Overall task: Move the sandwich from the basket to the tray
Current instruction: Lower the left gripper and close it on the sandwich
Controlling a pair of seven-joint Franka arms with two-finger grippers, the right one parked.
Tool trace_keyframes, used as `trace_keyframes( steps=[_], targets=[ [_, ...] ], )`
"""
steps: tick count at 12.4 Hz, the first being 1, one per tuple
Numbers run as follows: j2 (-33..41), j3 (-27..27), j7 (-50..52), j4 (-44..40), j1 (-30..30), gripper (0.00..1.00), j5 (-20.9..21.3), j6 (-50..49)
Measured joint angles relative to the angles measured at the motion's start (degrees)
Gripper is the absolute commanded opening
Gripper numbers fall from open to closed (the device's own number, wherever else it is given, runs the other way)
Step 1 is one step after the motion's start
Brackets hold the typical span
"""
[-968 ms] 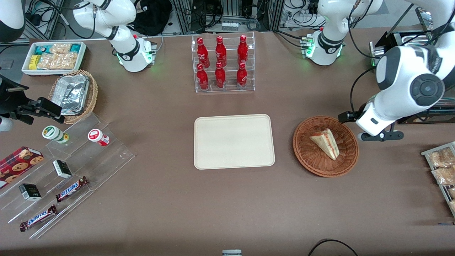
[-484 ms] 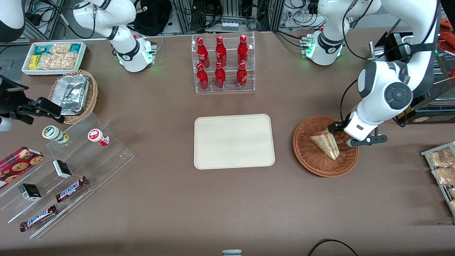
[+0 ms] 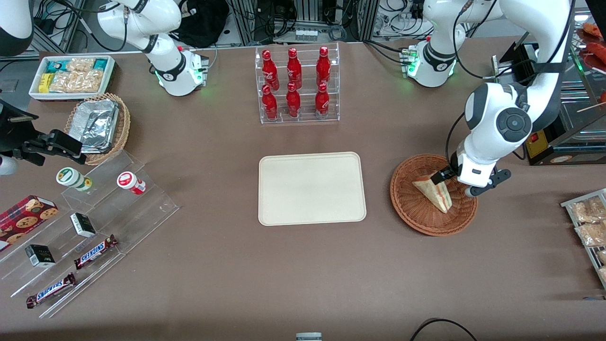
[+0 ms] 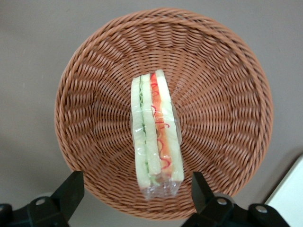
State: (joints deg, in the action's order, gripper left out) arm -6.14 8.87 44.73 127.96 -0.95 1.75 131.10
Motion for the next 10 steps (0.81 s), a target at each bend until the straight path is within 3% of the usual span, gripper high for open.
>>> trace_keyframes(
  steps=[5, 10],
  targets=[
    [-1.86, 0.02, 14.96, 0.74, -1.87, 1.0, 0.0, 4.56],
    [-4.82, -0.01, 16.7, 0.95, -1.87, 1.0, 0.0, 7.35]
  ],
)
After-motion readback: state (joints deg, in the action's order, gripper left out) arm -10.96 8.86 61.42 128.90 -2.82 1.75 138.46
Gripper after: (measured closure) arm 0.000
